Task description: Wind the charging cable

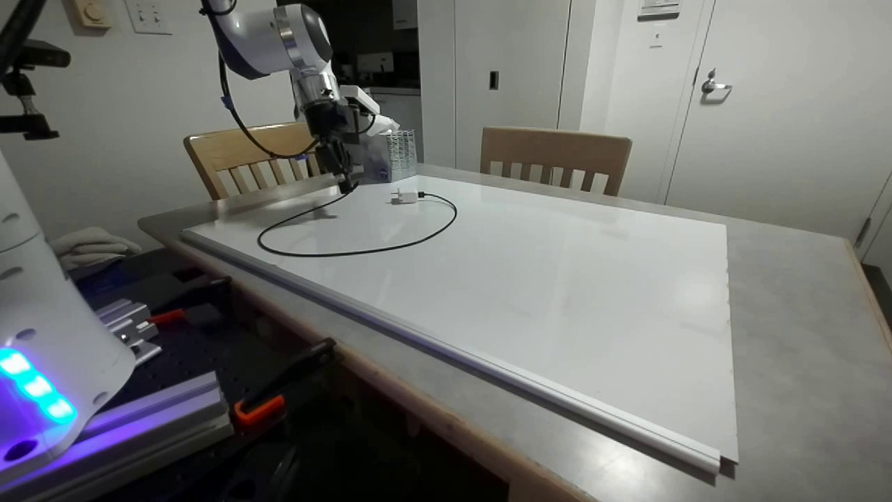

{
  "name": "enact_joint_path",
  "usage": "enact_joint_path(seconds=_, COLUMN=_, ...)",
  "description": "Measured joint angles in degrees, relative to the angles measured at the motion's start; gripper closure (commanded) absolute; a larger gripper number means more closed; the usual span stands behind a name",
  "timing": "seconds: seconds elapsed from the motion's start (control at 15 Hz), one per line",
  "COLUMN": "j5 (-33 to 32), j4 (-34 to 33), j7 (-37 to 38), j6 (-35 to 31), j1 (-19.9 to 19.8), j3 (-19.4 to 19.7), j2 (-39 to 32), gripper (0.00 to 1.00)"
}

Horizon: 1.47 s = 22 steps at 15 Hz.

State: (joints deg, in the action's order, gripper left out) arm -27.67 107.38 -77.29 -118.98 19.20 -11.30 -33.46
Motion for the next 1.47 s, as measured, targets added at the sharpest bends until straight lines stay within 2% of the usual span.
enact_joint_path(seconds=0.67, j5=-0.7, j4=-0.9, j7=0.1, j6=-2.0, j1=-0.8, j3=0.3, j2=0.0, gripper=0.99)
enact_joint_path(seconds=1.0, j5=-3.2, j4=-2.8, j7=0.1, j6=-7.1, j1=-4.1, j3=2.8, j2=0.1, gripper=0.99)
enact_joint_path(seconds=1.47, j5=-3.4, j4=-5.0, j7=1.3, j6=-14.4, j1=-8.4, j3=5.7, j2=0.2, gripper=0.99)
